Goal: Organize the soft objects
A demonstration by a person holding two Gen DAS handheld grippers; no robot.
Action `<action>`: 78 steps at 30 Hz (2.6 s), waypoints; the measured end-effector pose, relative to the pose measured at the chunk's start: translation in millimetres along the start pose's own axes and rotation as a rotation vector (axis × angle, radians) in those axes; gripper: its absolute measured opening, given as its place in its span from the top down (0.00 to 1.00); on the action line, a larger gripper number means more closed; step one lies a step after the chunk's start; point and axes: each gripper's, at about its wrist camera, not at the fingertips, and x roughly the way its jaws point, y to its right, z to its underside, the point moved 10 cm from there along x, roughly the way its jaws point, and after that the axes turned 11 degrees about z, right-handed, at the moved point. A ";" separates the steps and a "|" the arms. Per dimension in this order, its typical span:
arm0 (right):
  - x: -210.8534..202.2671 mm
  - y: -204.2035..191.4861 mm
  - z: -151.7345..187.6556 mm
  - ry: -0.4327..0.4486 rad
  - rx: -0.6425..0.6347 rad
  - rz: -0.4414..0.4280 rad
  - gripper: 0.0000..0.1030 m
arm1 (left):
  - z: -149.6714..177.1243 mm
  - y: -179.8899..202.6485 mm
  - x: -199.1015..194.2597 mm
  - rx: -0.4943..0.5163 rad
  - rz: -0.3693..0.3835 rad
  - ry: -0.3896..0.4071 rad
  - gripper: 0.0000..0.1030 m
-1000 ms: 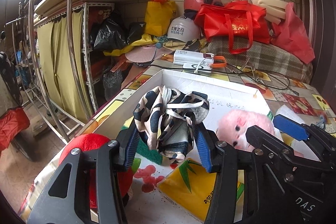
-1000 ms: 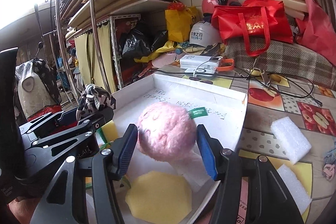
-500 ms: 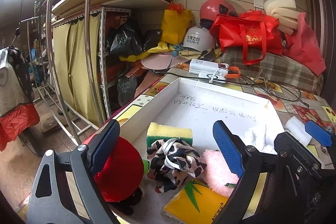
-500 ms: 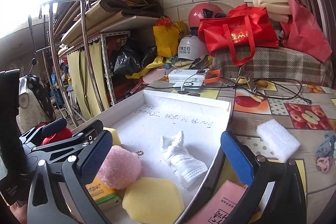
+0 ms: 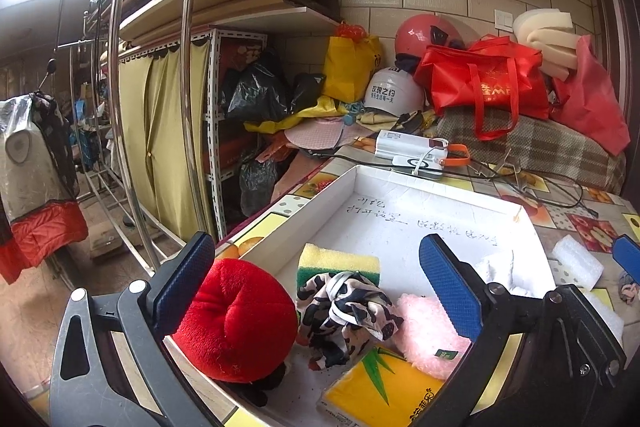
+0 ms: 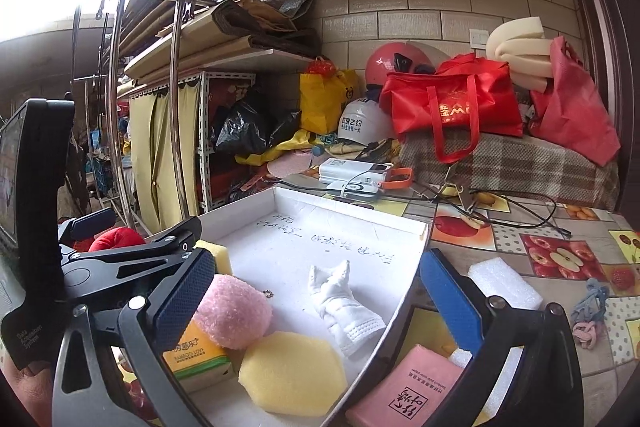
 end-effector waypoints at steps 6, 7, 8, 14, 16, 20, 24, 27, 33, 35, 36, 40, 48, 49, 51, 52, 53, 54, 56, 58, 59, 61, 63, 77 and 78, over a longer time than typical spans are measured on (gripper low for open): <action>-5.9 5.5 5.8 -0.020 -0.004 0.020 0.00 | -5.3 3.0 -10.4 0.024 -0.014 0.058 0.00; -7.8 6.1 6.5 -0.017 -0.005 0.021 0.00 | -5.5 2.9 -11.3 0.023 -0.017 0.062 0.00; -10.0 6.0 7.2 -0.015 -0.006 0.020 0.00 | -5.2 2.6 -11.7 0.021 -0.017 0.062 0.00; -20.7 15.8 9.7 -0.004 0.012 0.028 0.00 | -2.2 6.9 -16.1 0.024 -0.008 0.060 0.00; -25.5 22.6 11.5 -0.003 0.028 0.024 0.00 | -0.9 10.6 -19.0 0.030 -0.002 0.060 0.00; -36.4 36.7 14.9 0.003 0.038 0.020 0.00 | 3.5 26.0 -25.9 0.057 0.032 0.054 0.00; -46.5 62.1 19.5 0.004 0.047 0.027 0.00 | 11.3 57.2 -34.4 0.103 0.112 0.038 0.00; -47.5 97.9 24.5 -0.013 0.072 0.073 0.00 | 18.6 84.7 -40.4 0.133 0.184 0.015 0.00; -35.2 205.5 36.1 -0.102 0.191 0.249 0.00 | 41.7 151.1 -46.0 0.203 0.367 -0.105 0.00; -27.2 239.0 44.5 -0.140 0.201 0.329 0.00 | 51.1 176.4 -48.7 0.234 0.428 -0.150 0.00; -25.1 252.8 45.3 -0.142 0.190 0.361 0.00 | 55.5 187.6 -50.0 0.253 0.448 -0.169 0.00; -12.7 274.7 52.2 -0.199 0.202 0.323 0.00 | 75.2 230.4 -46.6 0.325 0.516 -0.271 0.00; 31.2 261.5 81.3 -0.420 0.119 0.274 0.01 | 90.7 285.1 -13.8 0.341 0.533 -0.387 0.00; 36.4 261.3 87.8 -0.459 0.114 0.272 0.04 | 92.0 288.5 -6.3 0.344 0.523 -0.406 0.00; 41.4 259.0 96.2 -0.505 0.104 0.253 0.27 | 95.7 291.4 9.1 0.342 0.485 -0.446 0.00; 41.9 257.0 97.7 -0.513 0.096 0.246 0.37 | 97.8 291.3 16.2 0.338 0.466 -0.466 0.00; 41.4 254.1 97.8 -0.512 0.085 0.236 0.57 | 98.7 291.3 21.3 0.335 0.447 -0.478 0.00; 40.5 251.8 97.0 -0.506 0.073 0.230 0.68 | 99.7 292.1 24.0 0.333 0.441 -0.483 0.00; 38.6 247.0 95.1 -0.493 0.045 0.227 0.69 | 104.0 297.3 28.3 0.345 0.444 -0.507 0.00; 37.5 245.5 94.2 -0.488 0.032 0.229 0.70 | 112.0 302.8 30.5 0.382 0.442 -0.540 0.00; 37.7 247.3 93.2 -0.485 0.037 0.232 0.70 | 116.2 305.2 32.6 0.400 0.438 -0.556 0.00; 35.9 253.2 91.9 -0.478 0.064 0.239 0.70 | 118.4 307.8 32.8 0.404 0.456 -0.566 0.00; 34.2 259.9 90.7 -0.472 0.100 0.251 0.70 | 122.5 310.8 31.7 0.385 0.507 -0.591 0.01; 27.5 271.5 83.7 -0.431 0.170 0.265 0.70 | 123.5 337.3 -53.4 0.273 0.836 -0.523 0.03; 26.9 272.1 83.4 -0.429 0.173 0.268 0.70 | 111.4 329.5 -53.8 0.247 0.827 -0.470 0.03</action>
